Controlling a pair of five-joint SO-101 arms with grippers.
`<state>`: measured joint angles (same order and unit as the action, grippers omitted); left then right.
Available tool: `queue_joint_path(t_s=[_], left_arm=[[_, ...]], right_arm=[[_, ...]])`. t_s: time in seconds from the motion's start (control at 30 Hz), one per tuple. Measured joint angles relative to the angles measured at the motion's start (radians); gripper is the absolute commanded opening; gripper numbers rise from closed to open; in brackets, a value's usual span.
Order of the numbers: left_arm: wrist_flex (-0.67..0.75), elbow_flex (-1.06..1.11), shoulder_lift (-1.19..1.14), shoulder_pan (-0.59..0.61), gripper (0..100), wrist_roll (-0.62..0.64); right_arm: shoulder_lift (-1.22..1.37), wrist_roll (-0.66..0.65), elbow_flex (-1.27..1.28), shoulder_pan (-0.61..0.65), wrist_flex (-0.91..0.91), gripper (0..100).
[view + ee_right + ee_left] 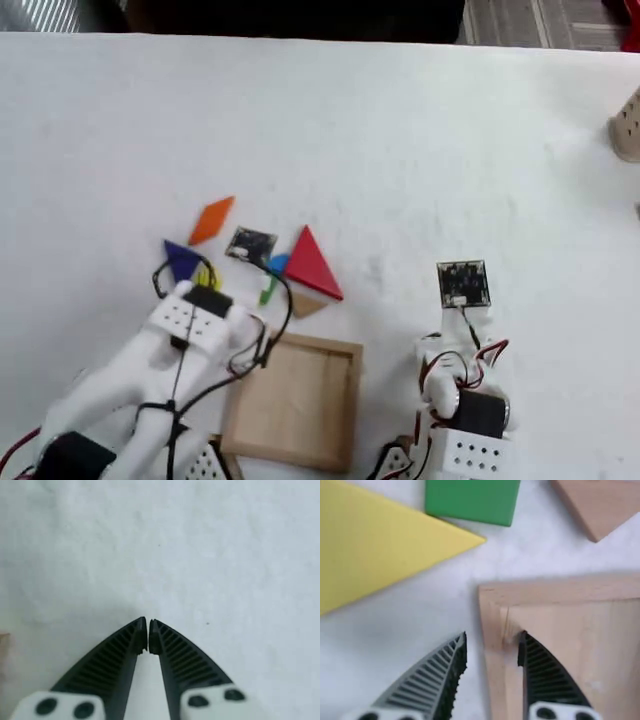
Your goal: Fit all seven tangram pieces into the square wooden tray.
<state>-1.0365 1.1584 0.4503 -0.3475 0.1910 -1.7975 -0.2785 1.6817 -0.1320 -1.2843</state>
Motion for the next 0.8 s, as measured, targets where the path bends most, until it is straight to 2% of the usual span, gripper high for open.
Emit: queue_joint_path(t_s=[0.13, 0.2, 0.47, 0.8], left_arm=[[-0.002, -0.071, -0.104, -0.008, 1, 0.008], [-0.002, -0.107, -0.15, -0.014, 4, 0.009], [0.005, -0.196, -0.245, -0.008, 2, 0.021], [0.011, -0.308, -0.311, 0.19, 2, 0.02]], right_arm=[[0.0, 0.0, 0.0, -0.002, 0.0, 1.8], [0.0, 0.0, 0.0, -0.008, 0.0, 1.8], [0.0, 0.0, 0.0, -0.028, 0.0, 1.8], [0.0, 0.0, 0.0, -0.04, 0.0, 1.8]])
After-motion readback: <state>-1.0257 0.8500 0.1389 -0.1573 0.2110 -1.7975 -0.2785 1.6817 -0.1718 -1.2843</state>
